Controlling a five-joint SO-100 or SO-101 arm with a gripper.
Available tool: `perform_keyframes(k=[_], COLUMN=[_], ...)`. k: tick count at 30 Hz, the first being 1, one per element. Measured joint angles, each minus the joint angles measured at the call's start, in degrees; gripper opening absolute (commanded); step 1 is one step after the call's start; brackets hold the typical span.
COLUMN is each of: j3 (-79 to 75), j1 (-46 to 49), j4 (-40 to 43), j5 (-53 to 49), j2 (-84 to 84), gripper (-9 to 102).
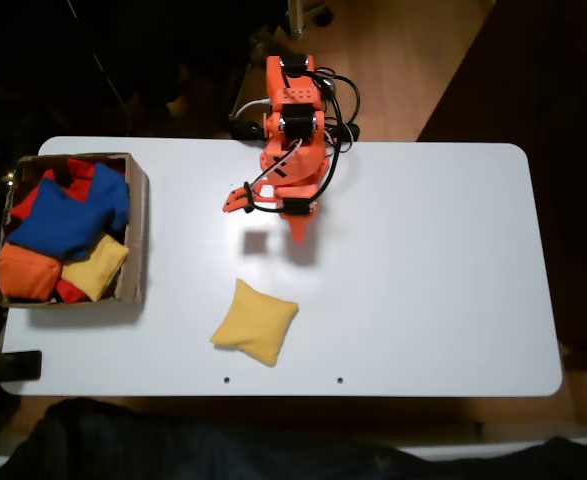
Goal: Grasp a bag and put it in the box.
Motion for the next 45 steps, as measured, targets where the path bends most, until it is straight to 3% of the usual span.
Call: perform_keyframes(k=[32, 45], j3=[0.00, -1.32], j1=[-0.26, 3.25], j4=[0.00, -8.53], j5=[0.00, -0.53], j2=[0.00, -2.55], gripper=[0, 1])
